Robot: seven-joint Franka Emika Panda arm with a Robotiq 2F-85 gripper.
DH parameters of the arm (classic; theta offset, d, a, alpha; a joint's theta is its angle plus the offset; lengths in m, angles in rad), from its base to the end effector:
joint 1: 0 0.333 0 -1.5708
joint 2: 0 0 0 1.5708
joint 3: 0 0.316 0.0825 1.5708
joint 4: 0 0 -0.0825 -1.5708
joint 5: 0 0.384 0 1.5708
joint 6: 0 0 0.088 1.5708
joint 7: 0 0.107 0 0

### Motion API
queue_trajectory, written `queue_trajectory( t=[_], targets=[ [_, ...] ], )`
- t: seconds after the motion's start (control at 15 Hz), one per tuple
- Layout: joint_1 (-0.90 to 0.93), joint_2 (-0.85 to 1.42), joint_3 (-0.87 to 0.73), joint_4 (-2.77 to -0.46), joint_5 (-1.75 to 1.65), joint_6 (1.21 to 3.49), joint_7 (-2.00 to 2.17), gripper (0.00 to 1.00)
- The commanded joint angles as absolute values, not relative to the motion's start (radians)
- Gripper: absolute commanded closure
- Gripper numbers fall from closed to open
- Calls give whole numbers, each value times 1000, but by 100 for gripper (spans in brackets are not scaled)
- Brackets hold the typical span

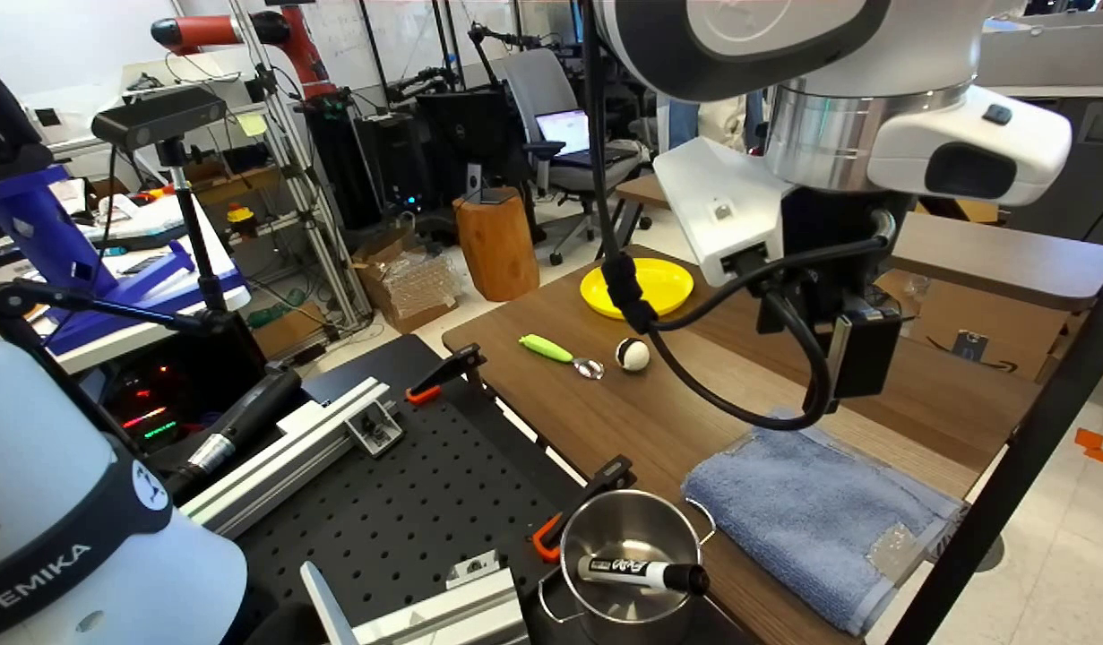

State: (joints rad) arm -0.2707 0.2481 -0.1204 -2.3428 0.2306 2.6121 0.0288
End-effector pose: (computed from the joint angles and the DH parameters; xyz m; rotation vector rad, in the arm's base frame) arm 0.4773 -0.2034 0.2307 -2.9149 0.9236 -0.0630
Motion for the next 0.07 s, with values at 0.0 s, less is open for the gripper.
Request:
queue_trajectory(
  t=[0.0],
  targets=[
    [-255, 248, -135, -2342, 236, 2609, 25, 0]
  ],
)
